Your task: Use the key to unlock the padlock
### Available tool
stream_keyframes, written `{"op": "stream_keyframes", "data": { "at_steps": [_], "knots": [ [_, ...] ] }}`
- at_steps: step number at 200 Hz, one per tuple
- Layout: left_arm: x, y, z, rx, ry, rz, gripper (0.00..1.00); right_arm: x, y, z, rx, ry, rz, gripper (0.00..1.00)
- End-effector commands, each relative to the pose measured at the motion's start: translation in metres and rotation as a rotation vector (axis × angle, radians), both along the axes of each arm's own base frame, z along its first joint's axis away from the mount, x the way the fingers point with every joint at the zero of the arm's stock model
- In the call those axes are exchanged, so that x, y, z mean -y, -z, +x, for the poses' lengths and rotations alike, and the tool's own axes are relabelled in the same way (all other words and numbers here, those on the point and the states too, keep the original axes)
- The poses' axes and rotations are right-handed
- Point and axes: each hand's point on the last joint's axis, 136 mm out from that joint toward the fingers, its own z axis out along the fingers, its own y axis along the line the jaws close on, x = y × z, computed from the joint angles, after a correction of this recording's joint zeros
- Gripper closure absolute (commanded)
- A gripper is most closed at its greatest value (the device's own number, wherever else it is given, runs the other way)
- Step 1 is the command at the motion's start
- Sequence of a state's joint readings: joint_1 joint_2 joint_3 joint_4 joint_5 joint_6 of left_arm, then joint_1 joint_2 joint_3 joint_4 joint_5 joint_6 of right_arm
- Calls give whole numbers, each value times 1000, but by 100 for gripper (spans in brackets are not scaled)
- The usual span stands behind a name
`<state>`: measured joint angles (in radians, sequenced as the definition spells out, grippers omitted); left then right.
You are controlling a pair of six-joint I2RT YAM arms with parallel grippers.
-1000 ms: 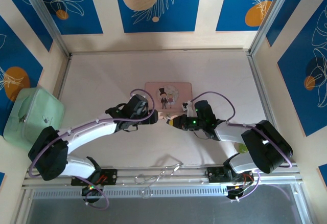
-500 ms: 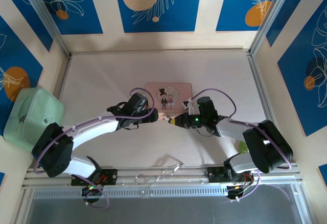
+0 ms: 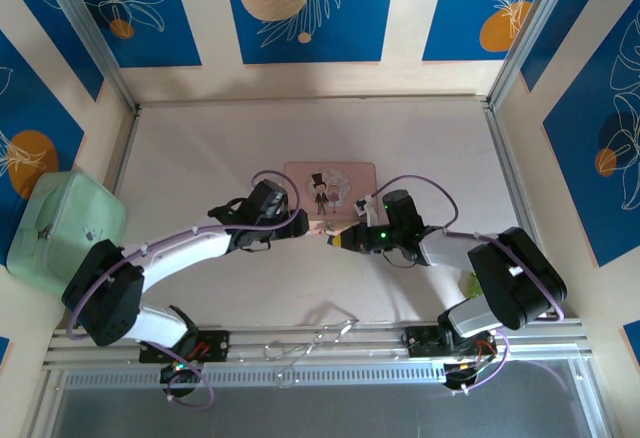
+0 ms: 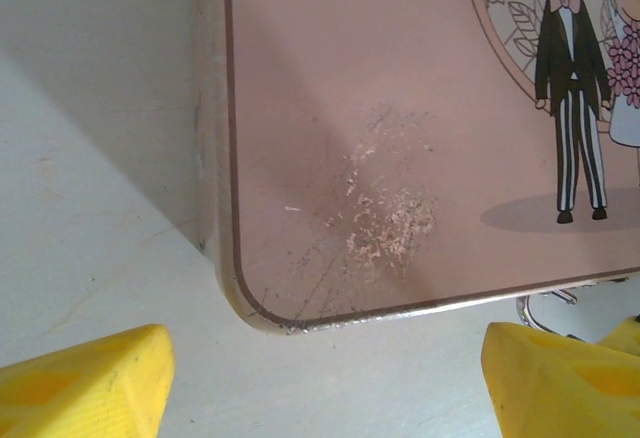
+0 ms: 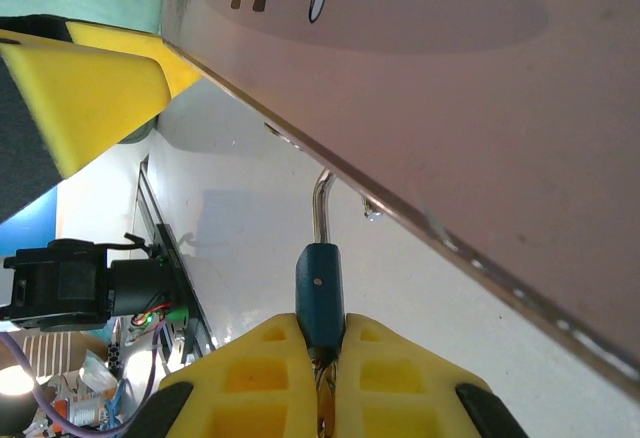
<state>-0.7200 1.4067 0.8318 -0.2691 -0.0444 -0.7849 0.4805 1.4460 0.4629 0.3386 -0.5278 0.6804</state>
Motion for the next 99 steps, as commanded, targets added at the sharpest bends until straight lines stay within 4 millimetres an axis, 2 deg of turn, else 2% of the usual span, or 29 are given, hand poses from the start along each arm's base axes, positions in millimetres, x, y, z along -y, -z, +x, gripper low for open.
{"op": "stream_keyframes", "data": {
  "at_steps": [1, 99],
  "knots": [
    [1, 1, 5, -17, -20, -26, 20, -3, 0, -4, 5, -30, 5, 100],
    [-1, 2, 11, -22, -42, -72, 20, -3, 5, -5, 3, -40, -3, 100]
  ]
}}
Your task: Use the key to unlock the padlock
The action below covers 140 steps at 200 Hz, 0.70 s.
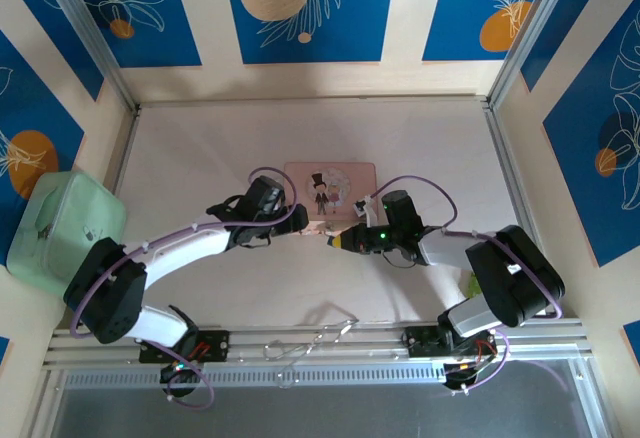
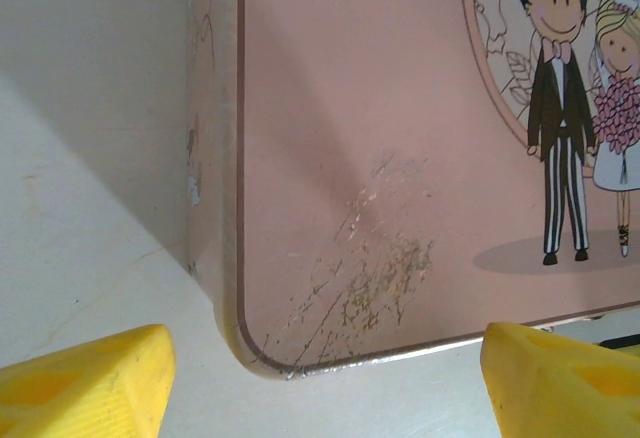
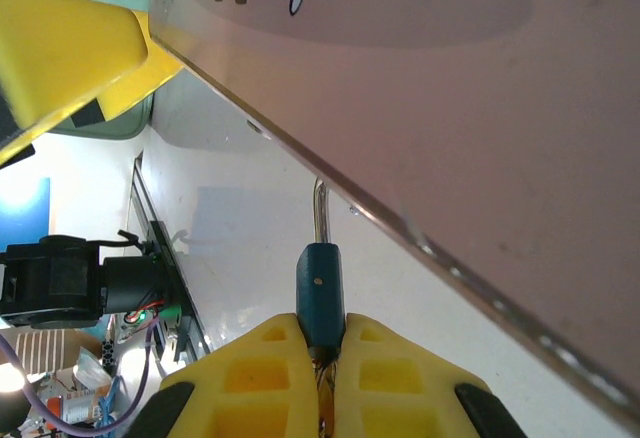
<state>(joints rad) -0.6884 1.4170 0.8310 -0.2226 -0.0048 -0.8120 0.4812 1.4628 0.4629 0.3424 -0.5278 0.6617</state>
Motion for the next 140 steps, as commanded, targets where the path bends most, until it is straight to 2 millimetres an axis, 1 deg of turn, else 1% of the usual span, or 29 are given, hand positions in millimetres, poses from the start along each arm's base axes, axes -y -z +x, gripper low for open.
{"op": "stream_keyframes", "data": {
  "at_steps": [1, 88, 120, 140],
  "knots": [
    [-3, 5, 2, -18, -12, -13, 20, -3, 0, -4, -1, -30, 5, 100],
    [-7, 20, 1, -53, -32, -16, 20, -5, 1, -2, 3, -42, 13, 100],
    [-8, 22, 1, -62, -38, -18, 21, -6, -2, -2, -8, -65, 51, 100],
    [-9, 20, 1, -58, -37, -18, 21, -5, -1, -3, -13, -71, 52, 100]
  ]
}}
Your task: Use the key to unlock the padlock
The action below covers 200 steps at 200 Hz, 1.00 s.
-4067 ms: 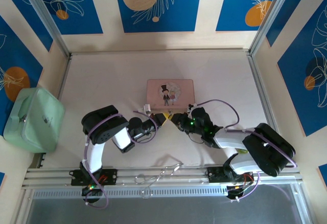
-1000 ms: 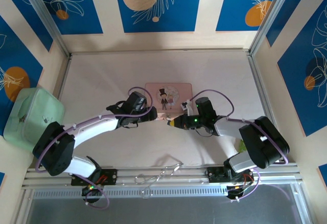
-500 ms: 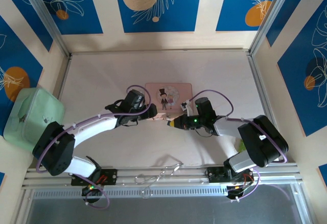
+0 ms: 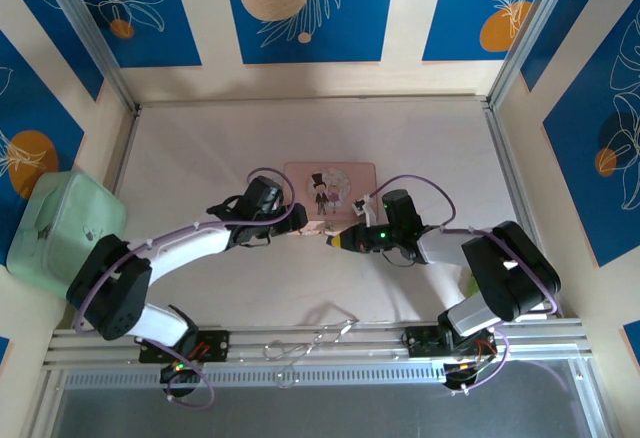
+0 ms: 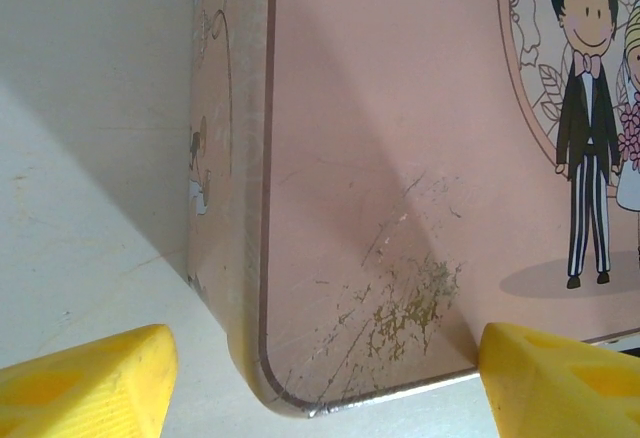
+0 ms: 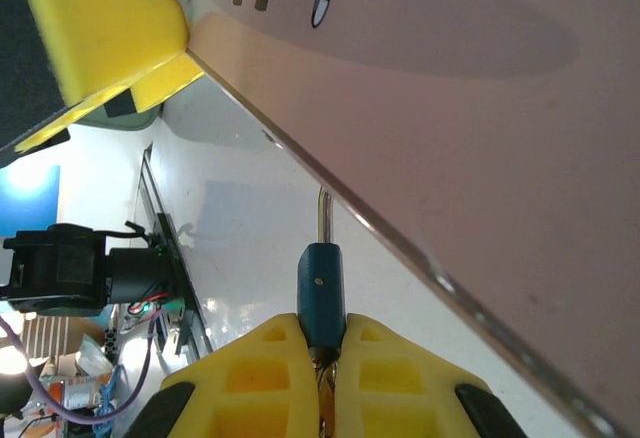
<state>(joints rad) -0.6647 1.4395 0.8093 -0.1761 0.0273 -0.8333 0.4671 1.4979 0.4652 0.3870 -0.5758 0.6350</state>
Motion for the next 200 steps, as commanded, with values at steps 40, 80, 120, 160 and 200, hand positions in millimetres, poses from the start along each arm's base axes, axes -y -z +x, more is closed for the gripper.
{"op": "stream_keyframes", "data": {
  "at_steps": [40, 80, 120, 160, 200],
  "knots": [
    [-10, 9, -2, -35, -26, 11, 21, 0, 2, -3, -27, -38, 6, 100],
    [-13, 11, -4, -34, -38, 5, 22, 4, 3, -2, -20, -21, 4, 100],
    [-10, 9, -5, -25, -41, -34, 23, 8, 6, 1, -33, -2, 8, 100],
    [-12, 16, -8, -41, -46, -37, 24, 14, 8, 4, -30, 25, -5, 100],
    [-14, 19, -12, -51, -50, -45, 24, 12, 11, 4, -49, 17, 2, 100]
  ]
}}
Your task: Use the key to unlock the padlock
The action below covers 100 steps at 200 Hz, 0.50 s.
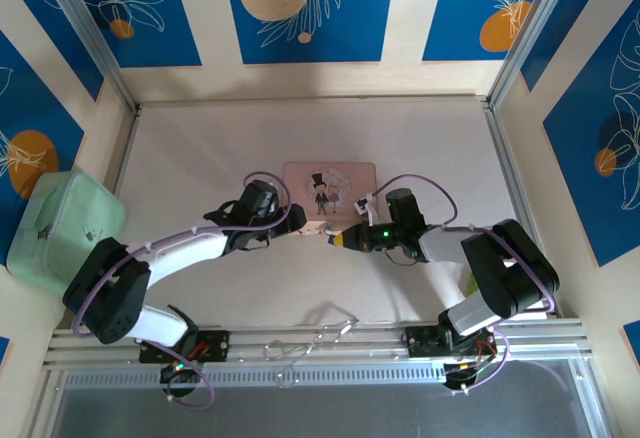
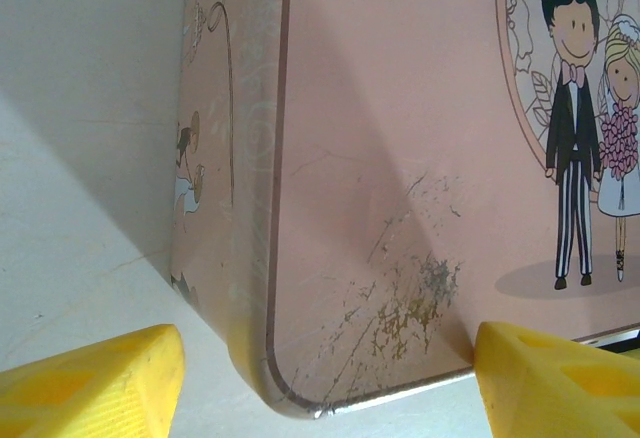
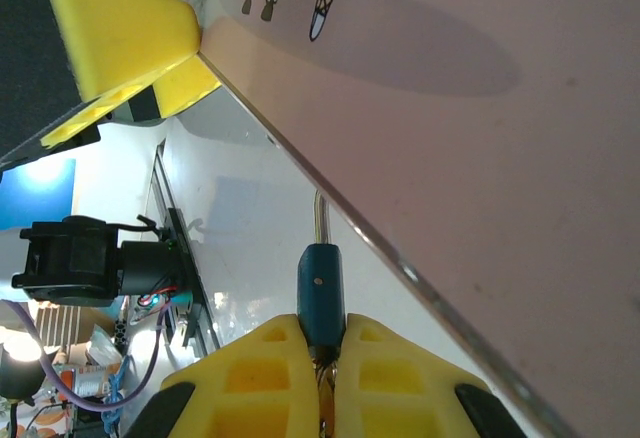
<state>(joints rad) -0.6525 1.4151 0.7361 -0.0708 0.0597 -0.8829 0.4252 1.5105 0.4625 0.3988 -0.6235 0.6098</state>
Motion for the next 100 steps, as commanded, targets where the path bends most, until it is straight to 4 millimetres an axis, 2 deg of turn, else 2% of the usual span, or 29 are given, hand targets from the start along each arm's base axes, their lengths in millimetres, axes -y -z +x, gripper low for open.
{"op": "stream_keyframes", "data": {
  "at_steps": [1, 100],
  "knots": [
    [-14, 17, -11, -59, -19, 31, 24, 5, 12, -1, -55, 20, -22, 100],
    [-14, 22, -14, -76, -26, 13, 25, 2, 26, 1, -93, 16, -36, 100]
  ]
}}
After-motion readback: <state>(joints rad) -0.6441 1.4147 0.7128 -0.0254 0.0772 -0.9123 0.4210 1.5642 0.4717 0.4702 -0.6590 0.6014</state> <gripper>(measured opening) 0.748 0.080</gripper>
